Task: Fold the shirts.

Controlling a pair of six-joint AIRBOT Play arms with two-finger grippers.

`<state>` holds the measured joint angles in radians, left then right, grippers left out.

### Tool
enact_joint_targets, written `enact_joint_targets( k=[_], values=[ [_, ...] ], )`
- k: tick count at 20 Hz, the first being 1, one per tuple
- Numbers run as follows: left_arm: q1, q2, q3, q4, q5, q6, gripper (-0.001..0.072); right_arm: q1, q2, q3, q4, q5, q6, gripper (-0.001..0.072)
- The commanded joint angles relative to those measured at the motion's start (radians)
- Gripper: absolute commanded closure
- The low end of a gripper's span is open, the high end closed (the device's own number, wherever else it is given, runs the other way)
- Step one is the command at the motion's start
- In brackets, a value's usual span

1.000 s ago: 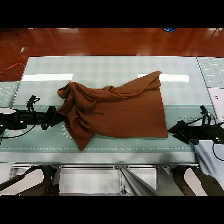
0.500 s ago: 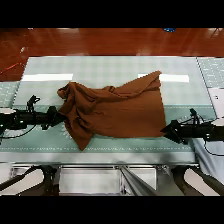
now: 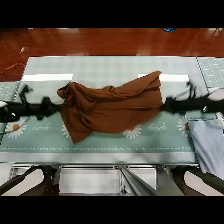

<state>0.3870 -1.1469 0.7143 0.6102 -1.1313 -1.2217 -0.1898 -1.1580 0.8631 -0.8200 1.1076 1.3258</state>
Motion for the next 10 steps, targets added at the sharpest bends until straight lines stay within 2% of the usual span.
enact_joint_targets(
  k=[1,3,6,8,10],
  values=[
    [0.030,0.129,0.237,-0.140,-0.027,0.005,0.0689,0.002,0.079,0.383,-0.116,0.025,0.035,0.0691],
    [0.030,0.220,0.412,-0.143,0.060,-0.015,0.0689,-0.025,0.106,0.645,-0.194,0.047,0.084,0.0691],
    [0.031,0.314,0.676,-0.133,0.200,-0.032,0.0689,-0.034,0.138,0.979,-0.196,0.088,0.082,0.0690],
    [0.031,0.346,0.846,-0.021,0.213,-0.011,0.0690,-0.034,0.175,1.099,-0.214,0.102,0.056,0.0690],
    [0.031,0.392,0.967,0.147,0.206,-0.037,0.0689,-0.034,0.248,1.126,-0.263,0.099,0.059,0.0690]
  ],
)
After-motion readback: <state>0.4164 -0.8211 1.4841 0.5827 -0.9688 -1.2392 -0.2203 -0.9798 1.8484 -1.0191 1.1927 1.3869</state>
